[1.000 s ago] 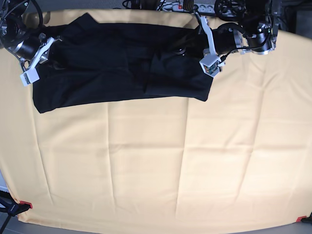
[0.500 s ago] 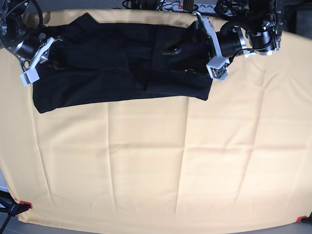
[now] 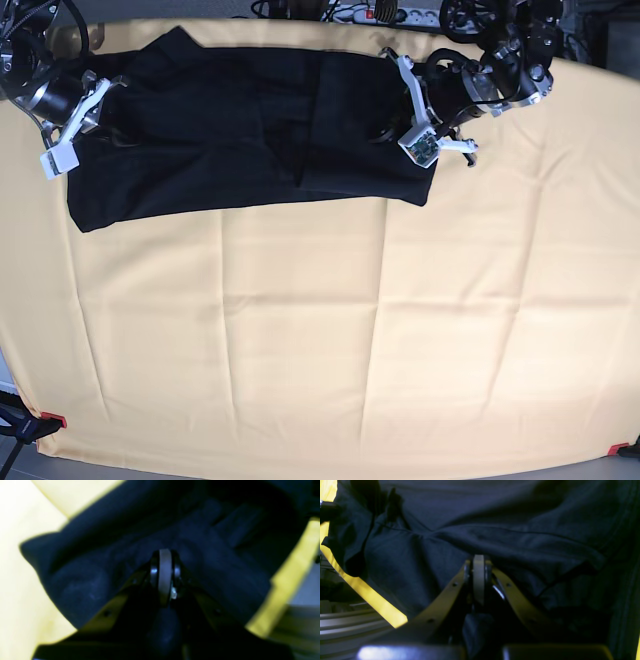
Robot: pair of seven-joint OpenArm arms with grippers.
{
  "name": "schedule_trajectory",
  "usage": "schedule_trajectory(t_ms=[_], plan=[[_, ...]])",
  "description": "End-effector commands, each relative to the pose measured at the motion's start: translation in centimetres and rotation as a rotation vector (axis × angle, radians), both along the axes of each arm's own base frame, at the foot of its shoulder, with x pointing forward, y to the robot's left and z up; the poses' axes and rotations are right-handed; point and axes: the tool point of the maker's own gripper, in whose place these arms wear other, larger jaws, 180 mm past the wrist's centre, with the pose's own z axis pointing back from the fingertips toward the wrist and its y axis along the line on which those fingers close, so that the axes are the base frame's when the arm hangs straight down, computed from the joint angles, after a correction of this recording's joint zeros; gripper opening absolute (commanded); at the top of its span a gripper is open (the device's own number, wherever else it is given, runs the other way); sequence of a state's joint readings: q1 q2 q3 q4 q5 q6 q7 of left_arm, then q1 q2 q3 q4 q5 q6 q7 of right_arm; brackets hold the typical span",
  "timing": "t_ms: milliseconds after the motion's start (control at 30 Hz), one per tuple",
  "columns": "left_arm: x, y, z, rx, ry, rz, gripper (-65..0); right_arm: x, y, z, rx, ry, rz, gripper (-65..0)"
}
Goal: Fold the T-shirt properly
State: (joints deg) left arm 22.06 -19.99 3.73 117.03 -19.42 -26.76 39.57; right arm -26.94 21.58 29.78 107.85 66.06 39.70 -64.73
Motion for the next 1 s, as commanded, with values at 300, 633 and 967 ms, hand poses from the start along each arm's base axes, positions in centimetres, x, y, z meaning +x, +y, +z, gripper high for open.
schedule_trajectory(t_ms=[300, 633, 967], plan=[[1.5, 0.9, -3.9, 0.069, 0.047, 0.027, -65.0, 3.2, -1.4, 3.3, -0.014, -0.137, -0.027, -51.7], [0.8, 0.7, -4.2, 0.050, 0.110, 0.025, -65.0, 2.5, -11.9, 3.1, -0.208, -0.068, -0.413, -29.6], [0.6, 0.6, -4.2, 0.048, 0.113, 0.017, -65.0, 0.0, -13.0, -3.5, 0.047, 0.073, -0.483, -29.6]])
